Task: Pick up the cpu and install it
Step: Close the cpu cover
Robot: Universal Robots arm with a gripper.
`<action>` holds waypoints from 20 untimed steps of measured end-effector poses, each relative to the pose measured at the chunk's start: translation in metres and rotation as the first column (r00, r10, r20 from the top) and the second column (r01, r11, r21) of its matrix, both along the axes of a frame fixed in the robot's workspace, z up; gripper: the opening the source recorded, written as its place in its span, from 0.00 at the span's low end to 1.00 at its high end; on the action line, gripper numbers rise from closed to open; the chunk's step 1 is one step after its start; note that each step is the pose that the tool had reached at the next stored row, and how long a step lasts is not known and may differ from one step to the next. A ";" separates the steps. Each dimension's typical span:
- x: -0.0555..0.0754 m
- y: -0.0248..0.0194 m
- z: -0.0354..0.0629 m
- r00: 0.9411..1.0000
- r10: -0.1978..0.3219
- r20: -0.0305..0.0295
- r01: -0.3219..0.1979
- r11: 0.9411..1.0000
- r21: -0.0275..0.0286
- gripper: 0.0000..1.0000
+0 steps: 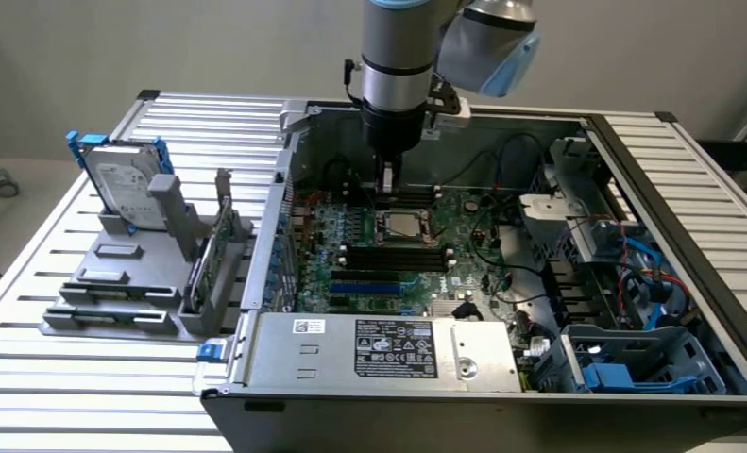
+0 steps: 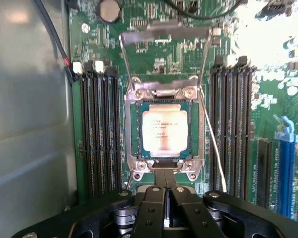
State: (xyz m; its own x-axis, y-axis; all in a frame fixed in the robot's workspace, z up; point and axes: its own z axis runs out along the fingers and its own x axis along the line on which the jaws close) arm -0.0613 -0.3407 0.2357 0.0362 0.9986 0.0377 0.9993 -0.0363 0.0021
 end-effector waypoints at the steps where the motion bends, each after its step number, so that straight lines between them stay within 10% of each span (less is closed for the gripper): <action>1: 0.003 -0.0006 0.0029 1.000 0.000 0.000 0.000 1.000 0.000 0.11; 20: 0.074 -0.0103 0.0285 1.000 0.000 0.000 0.000 1.000 0.000 0.11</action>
State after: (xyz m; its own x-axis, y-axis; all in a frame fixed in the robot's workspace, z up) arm 0.0130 -0.3510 0.2642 0.0362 0.9986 0.0376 0.9993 -0.0363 0.0020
